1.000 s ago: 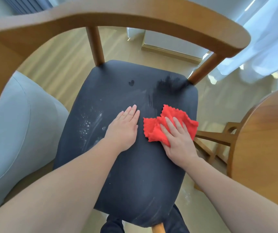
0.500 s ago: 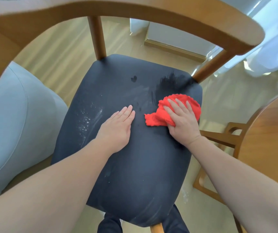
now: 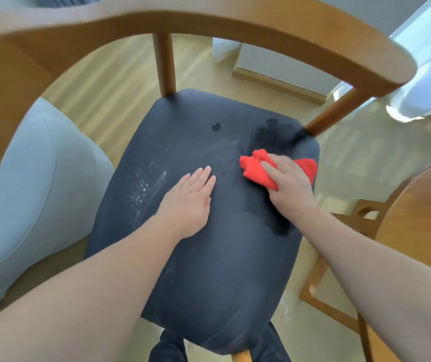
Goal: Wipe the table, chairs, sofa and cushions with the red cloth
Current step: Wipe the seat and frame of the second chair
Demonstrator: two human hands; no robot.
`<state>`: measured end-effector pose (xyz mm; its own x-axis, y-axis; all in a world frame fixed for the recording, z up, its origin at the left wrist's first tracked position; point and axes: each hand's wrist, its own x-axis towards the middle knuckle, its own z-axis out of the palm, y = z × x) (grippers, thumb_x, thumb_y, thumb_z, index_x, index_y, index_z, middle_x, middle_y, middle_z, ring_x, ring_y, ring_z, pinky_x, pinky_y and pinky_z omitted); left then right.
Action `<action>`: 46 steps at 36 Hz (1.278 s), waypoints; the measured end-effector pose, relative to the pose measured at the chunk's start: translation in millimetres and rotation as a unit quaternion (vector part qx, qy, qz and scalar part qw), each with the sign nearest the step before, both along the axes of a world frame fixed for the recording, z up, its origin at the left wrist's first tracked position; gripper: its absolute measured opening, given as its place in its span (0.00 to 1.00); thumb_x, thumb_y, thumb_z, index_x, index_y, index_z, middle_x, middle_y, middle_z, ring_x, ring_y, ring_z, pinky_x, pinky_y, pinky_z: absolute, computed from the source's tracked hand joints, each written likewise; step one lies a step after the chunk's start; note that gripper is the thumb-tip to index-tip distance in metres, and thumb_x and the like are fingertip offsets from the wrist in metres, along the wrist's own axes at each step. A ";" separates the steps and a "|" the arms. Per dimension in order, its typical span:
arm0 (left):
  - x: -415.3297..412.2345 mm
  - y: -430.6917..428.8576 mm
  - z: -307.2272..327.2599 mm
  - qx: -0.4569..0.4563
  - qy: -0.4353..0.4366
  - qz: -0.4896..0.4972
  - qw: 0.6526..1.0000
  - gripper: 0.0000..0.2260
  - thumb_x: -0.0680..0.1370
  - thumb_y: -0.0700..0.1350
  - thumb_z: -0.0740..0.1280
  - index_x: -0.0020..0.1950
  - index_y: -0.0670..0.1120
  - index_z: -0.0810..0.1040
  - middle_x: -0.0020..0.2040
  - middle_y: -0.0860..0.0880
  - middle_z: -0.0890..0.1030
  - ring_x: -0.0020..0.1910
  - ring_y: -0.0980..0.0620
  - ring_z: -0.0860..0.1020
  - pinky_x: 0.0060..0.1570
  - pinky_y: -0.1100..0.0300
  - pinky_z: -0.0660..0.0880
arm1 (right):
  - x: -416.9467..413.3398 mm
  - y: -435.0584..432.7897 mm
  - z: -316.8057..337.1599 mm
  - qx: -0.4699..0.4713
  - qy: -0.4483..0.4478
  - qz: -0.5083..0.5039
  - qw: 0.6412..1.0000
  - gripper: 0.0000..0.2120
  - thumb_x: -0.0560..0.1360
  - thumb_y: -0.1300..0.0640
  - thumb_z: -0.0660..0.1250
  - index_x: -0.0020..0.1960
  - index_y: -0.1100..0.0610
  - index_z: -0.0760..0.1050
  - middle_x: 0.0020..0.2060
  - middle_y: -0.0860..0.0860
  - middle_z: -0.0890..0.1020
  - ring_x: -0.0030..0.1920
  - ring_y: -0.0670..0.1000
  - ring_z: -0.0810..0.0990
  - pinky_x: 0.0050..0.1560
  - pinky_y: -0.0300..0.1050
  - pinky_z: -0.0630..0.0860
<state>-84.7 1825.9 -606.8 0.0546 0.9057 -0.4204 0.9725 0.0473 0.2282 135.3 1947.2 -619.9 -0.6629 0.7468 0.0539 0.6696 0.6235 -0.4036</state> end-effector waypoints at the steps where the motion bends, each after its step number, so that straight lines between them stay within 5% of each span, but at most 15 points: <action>1: -1.5 -0.5 4.1 -0.001 0.004 0.001 1.000 0.24 0.83 0.48 0.46 0.78 0.46 0.47 0.79 0.49 0.43 0.77 0.53 0.43 0.73 0.58 0.38 | 2.2 -12.8 0.1 0.003 -0.003 0.021 1.000 0.22 0.63 0.72 0.71 0.57 0.65 0.79 0.59 0.62 0.79 0.55 0.66 0.78 0.59 0.58 0.74; 5: -12.1 -8.5 24.6 -0.007 0.014 -0.009 1.000 0.23 0.83 0.48 0.46 0.78 0.45 0.49 0.79 0.49 0.45 0.77 0.52 0.43 0.73 0.58 0.39 | 8.0 -49.4 3.2 -0.015 -0.028 0.085 0.996 0.22 0.63 0.70 0.74 0.56 0.65 0.80 0.60 0.62 0.79 0.54 0.68 0.78 0.60 0.63 0.73; 11: -37.4 -8.6 75.1 0.025 0.005 -0.018 0.999 0.22 0.83 0.47 0.50 0.77 0.45 0.55 0.78 0.48 0.53 0.77 0.52 0.49 0.74 0.58 0.42 | -8.6 -23.6 33.2 -0.033 -0.081 0.061 0.994 0.22 0.60 0.68 0.76 0.54 0.63 0.81 0.51 0.64 0.81 0.42 0.67 0.79 0.41 0.57 0.77; 19: -89.6 38.3 162.2 0.195 0.018 -0.037 0.980 0.17 0.75 0.37 0.65 0.63 0.36 0.75 0.64 0.39 0.76 0.65 0.38 0.72 0.67 0.51 0.61 | -54.3 7.1 60.5 -0.050 -0.072 0.065 0.994 0.20 0.68 0.65 0.72 0.60 0.63 0.78 0.59 0.63 0.78 0.52 0.67 0.77 0.50 0.61 0.75; 26: -161.1 110.6 186.4 0.207 0.154 -0.027 0.966 0.23 0.79 0.49 0.59 0.73 0.43 0.64 0.72 0.44 0.66 0.72 0.43 0.61 0.72 0.50 0.51 | -73.4 62.3 51.2 -0.038 -0.074 0.016 0.996 0.21 0.72 0.62 0.70 0.65 0.61 0.76 0.64 0.61 0.75 0.61 0.66 0.74 0.59 0.59 0.72; 31: -182.7 135.5 167.4 0.129 0.200 0.038 0.971 0.26 0.81 0.57 0.49 0.77 0.47 0.53 0.74 0.47 0.62 0.69 0.42 0.65 0.63 0.48 0.65 | -89.4 104.3 43.0 -0.024 -0.065 -0.030 0.997 0.20 0.74 0.59 0.68 0.66 0.59 0.75 0.65 0.59 0.75 0.62 0.63 0.73 0.62 0.55 0.70; 35: -175.7 143.8 148.9 0.157 0.245 0.049 0.955 0.25 0.82 0.55 0.46 0.77 0.48 0.50 0.71 0.45 0.65 0.59 0.40 0.70 0.50 0.49 0.68 | -106.2 114.2 27.2 -0.039 -0.049 -0.045 0.997 0.19 0.75 0.59 0.67 0.66 0.59 0.75 0.66 0.59 0.74 0.64 0.63 0.72 0.63 0.54 0.69; 40: -174.6 145.2 129.1 0.199 0.297 0.037 0.933 0.25 0.82 0.49 0.51 0.77 0.51 0.44 0.68 0.42 0.66 0.56 0.41 0.70 0.49 0.51 0.65 | -113.8 89.2 0.5 -0.070 -0.071 -0.059 0.993 0.19 0.78 0.55 0.64 0.69 0.57 0.73 0.70 0.57 0.71 0.70 0.62 0.67 0.71 0.55 0.58; 46: -174.9 146.8 125.5 0.207 0.295 0.044 0.932 0.27 0.80 0.47 0.52 0.77 0.50 0.45 0.66 0.42 0.67 0.54 0.41 0.69 0.48 0.51 0.65 | -99.2 31.6 0.4 -0.075 -0.018 -0.013 0.997 0.23 0.73 0.65 0.67 0.68 0.58 0.74 0.71 0.53 0.70 0.72 0.59 0.66 0.71 0.59 0.59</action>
<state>-259.5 1972.7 -481.3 -0.1569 0.9871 0.0324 0.9307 0.1587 -0.3295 36.0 1978.8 -619.5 -0.6420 0.7621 -0.0835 0.7006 0.5391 -0.4674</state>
